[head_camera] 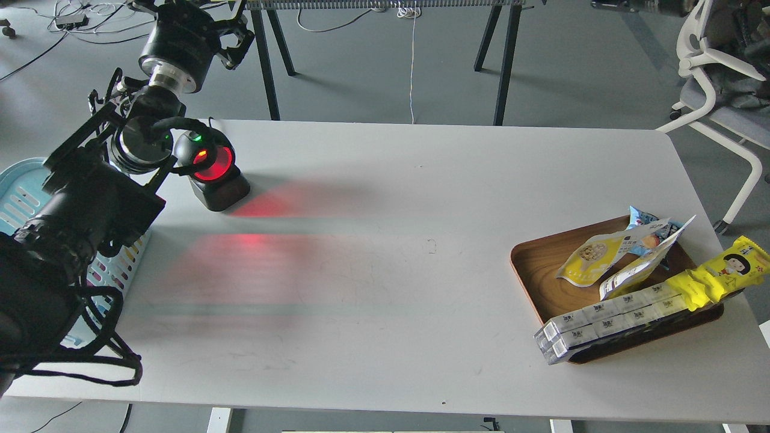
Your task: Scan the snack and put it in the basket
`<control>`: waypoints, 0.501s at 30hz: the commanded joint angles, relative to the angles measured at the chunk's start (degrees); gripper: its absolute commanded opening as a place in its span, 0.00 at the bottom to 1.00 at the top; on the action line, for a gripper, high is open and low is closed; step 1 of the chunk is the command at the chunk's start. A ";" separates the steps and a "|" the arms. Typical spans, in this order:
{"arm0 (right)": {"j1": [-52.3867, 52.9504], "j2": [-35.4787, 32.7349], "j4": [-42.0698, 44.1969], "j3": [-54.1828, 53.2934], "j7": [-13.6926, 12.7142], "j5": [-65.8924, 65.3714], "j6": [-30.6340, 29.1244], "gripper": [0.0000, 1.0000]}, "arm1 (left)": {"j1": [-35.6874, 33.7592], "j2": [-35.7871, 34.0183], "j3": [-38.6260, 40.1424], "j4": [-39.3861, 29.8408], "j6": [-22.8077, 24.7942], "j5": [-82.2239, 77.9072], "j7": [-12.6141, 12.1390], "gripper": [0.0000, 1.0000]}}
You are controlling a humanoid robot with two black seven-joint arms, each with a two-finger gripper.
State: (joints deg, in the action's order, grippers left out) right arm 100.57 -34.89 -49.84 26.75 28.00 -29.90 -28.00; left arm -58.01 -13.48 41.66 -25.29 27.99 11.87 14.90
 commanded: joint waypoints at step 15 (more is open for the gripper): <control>18.79 -1.68 -38.76 24.30 0.00 -57.68 12.24 0.99 | 1.32 0.04 0.09 -0.02 -0.48 0.09 0.39 1.00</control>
State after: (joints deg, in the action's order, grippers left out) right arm 118.93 -36.92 -87.23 47.85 28.02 -76.16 -21.68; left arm -57.36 -13.31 41.66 -25.24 27.64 11.86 15.36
